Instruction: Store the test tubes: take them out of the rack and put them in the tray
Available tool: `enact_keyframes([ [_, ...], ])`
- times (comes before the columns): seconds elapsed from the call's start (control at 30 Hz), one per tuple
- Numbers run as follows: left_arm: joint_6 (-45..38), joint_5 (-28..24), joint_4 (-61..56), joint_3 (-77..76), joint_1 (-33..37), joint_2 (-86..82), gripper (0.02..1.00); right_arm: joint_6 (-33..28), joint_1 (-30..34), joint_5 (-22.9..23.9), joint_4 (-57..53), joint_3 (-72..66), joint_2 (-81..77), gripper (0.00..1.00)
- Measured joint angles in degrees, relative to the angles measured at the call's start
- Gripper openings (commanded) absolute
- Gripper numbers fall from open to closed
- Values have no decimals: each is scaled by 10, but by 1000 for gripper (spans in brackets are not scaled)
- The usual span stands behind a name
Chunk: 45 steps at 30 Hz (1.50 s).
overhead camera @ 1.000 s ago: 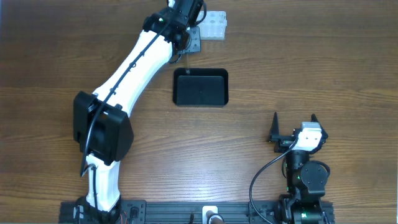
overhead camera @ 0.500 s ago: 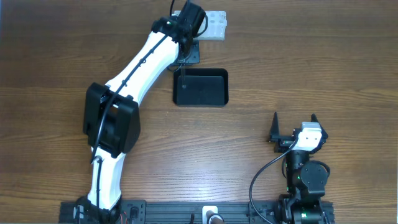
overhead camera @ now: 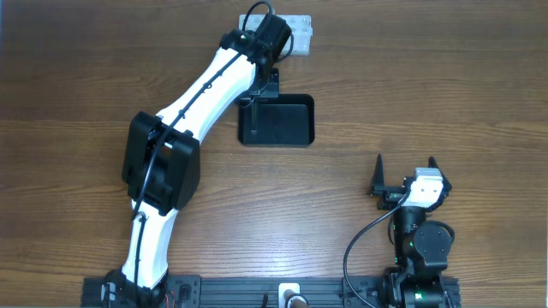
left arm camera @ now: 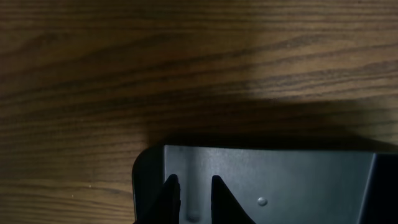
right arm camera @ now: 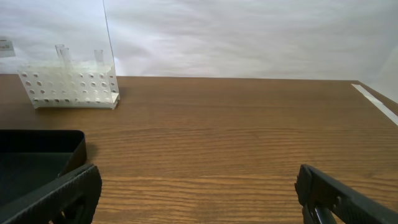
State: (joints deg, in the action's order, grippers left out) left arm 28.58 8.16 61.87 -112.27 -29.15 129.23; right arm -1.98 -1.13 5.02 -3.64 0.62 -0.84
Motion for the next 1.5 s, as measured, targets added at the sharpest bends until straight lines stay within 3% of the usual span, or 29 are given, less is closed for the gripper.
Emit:
enact_keyframes([
  [1.3, 0, -18, 13, 0, 0, 33, 66, 0, 0, 0, 0, 0, 0, 991],
  [1.4, 0, -18, 13, 0, 0, 36, 106, 0, 0, 0, 0, 0, 0, 991],
  [1.5, 0, -18, 13, 0, 0, 36, 240, 0, 0, 0, 0, 0, 0, 991],
])
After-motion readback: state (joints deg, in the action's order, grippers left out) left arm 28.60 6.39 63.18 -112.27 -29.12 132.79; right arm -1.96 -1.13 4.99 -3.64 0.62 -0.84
